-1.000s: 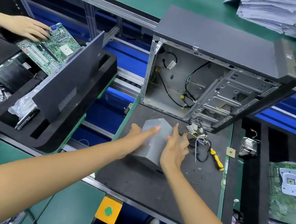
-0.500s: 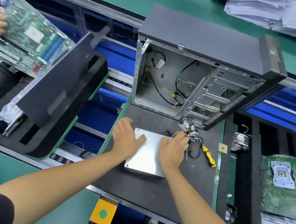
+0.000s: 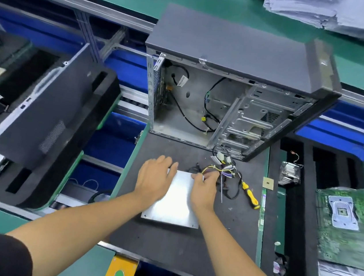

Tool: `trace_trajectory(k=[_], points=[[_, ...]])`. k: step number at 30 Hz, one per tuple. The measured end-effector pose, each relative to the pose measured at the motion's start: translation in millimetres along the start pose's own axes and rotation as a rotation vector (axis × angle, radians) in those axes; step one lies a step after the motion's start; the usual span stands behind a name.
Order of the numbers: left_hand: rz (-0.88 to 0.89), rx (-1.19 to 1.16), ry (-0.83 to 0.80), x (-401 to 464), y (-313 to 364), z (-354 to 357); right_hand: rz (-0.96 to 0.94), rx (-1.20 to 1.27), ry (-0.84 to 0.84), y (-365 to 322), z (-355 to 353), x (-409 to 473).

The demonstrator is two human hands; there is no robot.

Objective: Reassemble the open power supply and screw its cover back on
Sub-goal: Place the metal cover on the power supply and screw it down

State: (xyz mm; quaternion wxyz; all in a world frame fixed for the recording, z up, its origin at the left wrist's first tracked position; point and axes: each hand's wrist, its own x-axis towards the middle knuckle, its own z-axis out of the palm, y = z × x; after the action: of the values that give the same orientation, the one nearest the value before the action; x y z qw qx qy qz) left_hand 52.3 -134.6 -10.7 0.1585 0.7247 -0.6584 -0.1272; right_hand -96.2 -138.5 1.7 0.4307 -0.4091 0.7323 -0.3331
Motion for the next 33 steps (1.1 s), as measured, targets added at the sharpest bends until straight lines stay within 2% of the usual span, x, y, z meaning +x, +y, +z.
trace_trajectory(k=[4,8,10,12,14,16,18,21,24,26,29,33], points=[[0.019,0.02,0.065,6,2,-2,-0.02,-0.129,0.012,5,6,8],[0.027,0.128,-0.024,9,3,-4,-0.018,-0.166,0.043,-1,9,7],[0.077,0.216,-0.041,8,9,-10,-0.024,-0.218,0.195,-5,-1,5],[0.182,0.283,0.011,7,11,-13,-0.093,-0.341,0.401,-1,-28,10],[0.329,0.316,0.056,7,16,-14,-0.099,-0.525,0.495,12,-69,22],[0.489,0.27,0.045,8,32,-14,-0.038,-0.746,0.387,33,-110,37],[0.666,0.161,0.002,6,56,-10,-0.017,-0.925,0.18,51,-136,47],[0.828,0.21,-0.265,-2,95,2,-0.069,-0.969,0.026,64,-146,54],[0.813,0.461,-0.46,-8,121,18,-0.097,-0.875,-0.032,64,-145,59],[0.72,0.58,-0.549,-10,134,26,-0.084,-0.756,-0.007,64,-148,62],[0.533,0.544,-0.644,-13,144,40,-0.095,-0.533,0.084,62,-158,64],[0.429,0.462,-0.67,-14,148,49,-0.159,-0.378,0.121,54,-176,71]])
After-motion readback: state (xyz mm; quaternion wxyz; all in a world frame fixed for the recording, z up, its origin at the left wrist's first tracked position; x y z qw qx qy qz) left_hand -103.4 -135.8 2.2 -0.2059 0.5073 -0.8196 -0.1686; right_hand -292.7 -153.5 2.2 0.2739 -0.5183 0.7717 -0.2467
